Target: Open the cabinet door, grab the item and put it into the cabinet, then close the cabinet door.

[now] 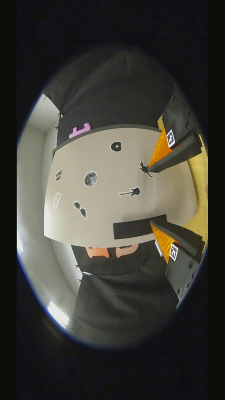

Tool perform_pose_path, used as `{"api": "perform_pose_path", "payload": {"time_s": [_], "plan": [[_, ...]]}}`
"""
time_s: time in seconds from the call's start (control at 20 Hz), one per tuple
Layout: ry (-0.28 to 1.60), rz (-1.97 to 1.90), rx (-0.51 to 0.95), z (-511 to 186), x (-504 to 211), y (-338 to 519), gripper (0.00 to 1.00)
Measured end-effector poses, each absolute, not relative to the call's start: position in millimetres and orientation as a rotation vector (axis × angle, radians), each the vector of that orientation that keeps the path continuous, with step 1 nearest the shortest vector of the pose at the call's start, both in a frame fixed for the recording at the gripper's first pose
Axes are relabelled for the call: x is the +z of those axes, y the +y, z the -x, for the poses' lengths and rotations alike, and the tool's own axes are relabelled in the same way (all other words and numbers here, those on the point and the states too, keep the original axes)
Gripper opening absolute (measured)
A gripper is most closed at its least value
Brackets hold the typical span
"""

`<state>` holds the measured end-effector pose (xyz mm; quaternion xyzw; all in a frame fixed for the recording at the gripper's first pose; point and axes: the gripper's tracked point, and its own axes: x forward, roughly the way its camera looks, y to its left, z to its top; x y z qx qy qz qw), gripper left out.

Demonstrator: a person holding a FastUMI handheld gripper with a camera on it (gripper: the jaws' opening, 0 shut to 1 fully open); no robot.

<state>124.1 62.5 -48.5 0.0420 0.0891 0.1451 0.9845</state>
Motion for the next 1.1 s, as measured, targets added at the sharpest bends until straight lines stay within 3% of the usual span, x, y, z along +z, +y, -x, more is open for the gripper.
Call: {"api": "perform_pose_path", "payload": {"time_s": [1.1], "plan": [[0.222, -0.048, 0.308, -184.8, -67.2, 115.9, 0.96]]}}
